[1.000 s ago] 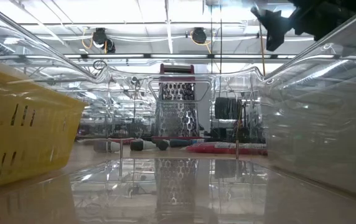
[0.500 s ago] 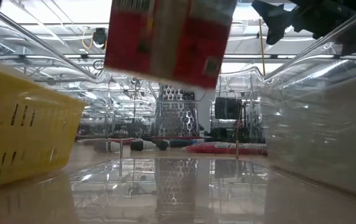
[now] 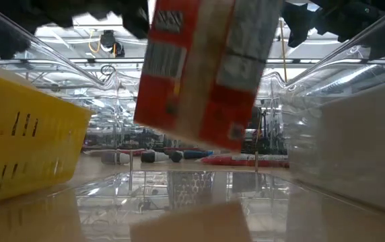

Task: Pick & Place Food Item
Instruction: Put the middle popcorn bag into the transparent bin

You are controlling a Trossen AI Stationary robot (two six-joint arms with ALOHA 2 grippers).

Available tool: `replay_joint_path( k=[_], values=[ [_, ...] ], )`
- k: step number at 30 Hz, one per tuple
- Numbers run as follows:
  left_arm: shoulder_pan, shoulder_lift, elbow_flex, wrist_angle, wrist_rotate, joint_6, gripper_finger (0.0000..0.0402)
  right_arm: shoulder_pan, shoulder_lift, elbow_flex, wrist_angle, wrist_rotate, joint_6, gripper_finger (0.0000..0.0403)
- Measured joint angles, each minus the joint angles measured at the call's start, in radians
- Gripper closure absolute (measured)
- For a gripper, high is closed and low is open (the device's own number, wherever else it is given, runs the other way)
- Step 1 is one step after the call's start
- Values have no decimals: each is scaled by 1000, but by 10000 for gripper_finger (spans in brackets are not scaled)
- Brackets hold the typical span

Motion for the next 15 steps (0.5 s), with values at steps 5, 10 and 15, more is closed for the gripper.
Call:
replay_joint_path(
  k=[5, 10, 15],
  values=[
    [9, 57, 0, 68, 10, -32, 401, 0, 0, 0, -8, -2, 20, 192],
    [8, 62, 1, 42, 10, -99, 398, 0, 0, 0, -19, -2, 24, 192],
    [7, 62, 1, -4, 9, -167, 386, 0, 1, 0, -13, -1, 19, 191]
  ],
)
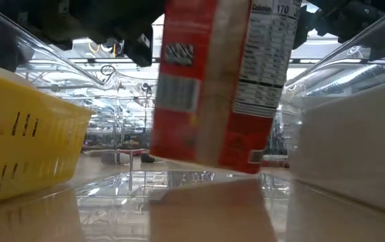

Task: Pick & Place Food Item
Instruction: Put the middle popcorn bag into the transparent bin, then put the top popcorn bag into the transparent bin

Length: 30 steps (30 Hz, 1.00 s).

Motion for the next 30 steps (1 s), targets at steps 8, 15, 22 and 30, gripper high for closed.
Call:
replay_joint_path(
  k=[8, 15, 22, 30],
  values=[
    [1, -1, 1, -49, 3, -164, 382, 0, 0, 0, 25, 1, -33, 191],
    [2, -15, 1, -42, -1, -330, 326, -1, 0, 0, 25, 1, -48, 190],
    [1, -19, 1, -49, 125, -371, 215, -1, 0, 0, 25, 1, -48, 190],
    [2, -29, -1, -48, 252, -508, 143, -1, 0, 0, 25, 1, -48, 190]
  ],
)
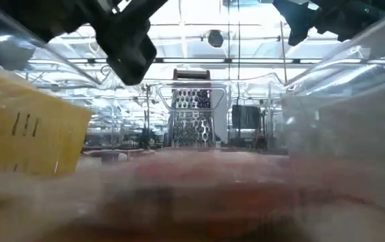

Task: Pick & Place Food Item
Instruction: Put the top popcorn bag into the transparent bin

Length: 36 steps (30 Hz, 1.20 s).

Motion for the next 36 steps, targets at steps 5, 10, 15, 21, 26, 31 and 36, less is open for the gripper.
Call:
replay_joint_path(
  k=[5, 10, 15, 21, 26, 31, 36],
  values=[
    [1, -80, 1, 30, 1, 40, 131, 0, 0, 0, 0, 0, 0, 190],
    [-1, -209, 1, -21, 0, 186, 142, 0, 0, 0, 0, 0, 0, 190],
    [3, -398, 1, -312, -113, 293, 159, 0, 0, 0, -1, 0, 0, 190],
    [3, -636, 1, -749, -531, 308, 178, 0, 0, 0, -9, 0, 0, 190],
    [14, -774, 1, -1107, -912, 239, 191, 0, 0, 0, -23, 0, 0, 190],
    [55, -828, 1, -1452, -1116, -7, 205, 0, 0, 0, -76, 0, 0, 190],
    [151, -829, 1, -1648, -1112, -184, 219, 0, 0, 0, -116, 0, 2, 190]
  ],
)
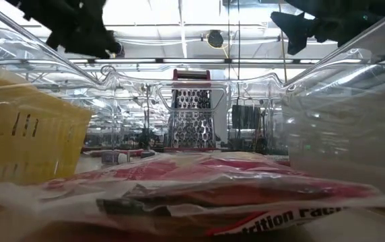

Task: Pick & Place Food Item
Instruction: Put the top popcorn bag into the transparent bin

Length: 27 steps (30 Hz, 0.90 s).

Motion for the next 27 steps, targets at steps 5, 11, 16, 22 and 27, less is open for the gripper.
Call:
replay_joint_path(
  k=[5, 11, 16, 22, 27],
  values=[
    [191, 0, 0, -33, 174, 25, 229, 0, 0, 0, -37, 0, 24, 190],
    [502, 19, 0, -63, 478, 184, 223, 0, 0, 0, -39, 0, 19, 190],
    [708, 82, 1, -89, 617, 270, 170, 0, 0, 0, -39, 0, -3, 190],
    [839, 212, 1, -79, 780, 391, 104, -10, 0, 0, -43, 1, -9, 190],
    [889, 325, 0, -78, 781, 385, 88, -27, 0, 0, -78, 2, -9, 190]
  ],
)
